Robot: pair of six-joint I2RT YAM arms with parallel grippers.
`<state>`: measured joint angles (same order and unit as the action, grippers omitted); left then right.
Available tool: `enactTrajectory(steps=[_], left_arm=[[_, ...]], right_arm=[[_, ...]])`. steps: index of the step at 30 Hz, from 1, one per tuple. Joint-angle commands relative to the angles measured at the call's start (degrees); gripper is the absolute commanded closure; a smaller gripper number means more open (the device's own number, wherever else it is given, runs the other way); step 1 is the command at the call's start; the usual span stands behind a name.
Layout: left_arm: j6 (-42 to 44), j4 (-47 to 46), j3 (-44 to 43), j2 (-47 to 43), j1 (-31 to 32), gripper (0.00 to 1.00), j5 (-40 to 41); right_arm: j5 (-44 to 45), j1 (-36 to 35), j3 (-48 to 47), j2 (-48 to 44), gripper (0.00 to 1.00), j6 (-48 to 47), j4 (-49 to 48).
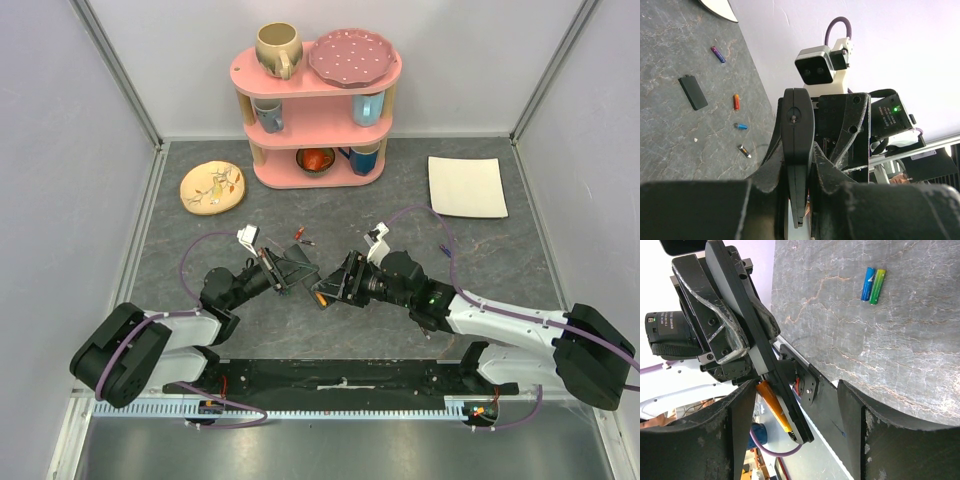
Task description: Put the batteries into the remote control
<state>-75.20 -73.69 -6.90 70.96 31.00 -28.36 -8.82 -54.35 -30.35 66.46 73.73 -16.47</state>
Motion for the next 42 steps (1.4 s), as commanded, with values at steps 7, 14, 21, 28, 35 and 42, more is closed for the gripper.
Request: enactTrajectory(steps=[7,14,21,28,35,42], left_arm=[[-0.8,-14.6,-1.5,-2.1,0.0,0.98,2.1],[-0.7,-14.3,-1.8,-2.6,0.1,0.98,2.8],[-0.4,-13.5,-2.3,-3.2,0.0,0.98,3.0],[-0.2,-13.0,-2.6,-3.8,0.0,0.98,3.2],[0.0,-12.4,-2.7,-4.2,0.1,0.98,3.7],[0.1,-12.0,-2.7,-4.5,0.0,0.98,3.7]], right_arm=[[-1.3,0.2,1.3,1.1,0.31,0.8,-1.5],[-1.6,0.2,1.6,1.4,0.36,1.0,-2.0],[-2.0,0.2,1.5,1.5,0.39,0.8,-2.3],[-2.0,0.2,1.8,1.6,0.42,0.8,-2.3],[-2.4,0.3,2.1,1.7,0.47,1.0,-2.6],[-2.7,0.2,2.3,2.0,0.54,1.1,-2.8]])
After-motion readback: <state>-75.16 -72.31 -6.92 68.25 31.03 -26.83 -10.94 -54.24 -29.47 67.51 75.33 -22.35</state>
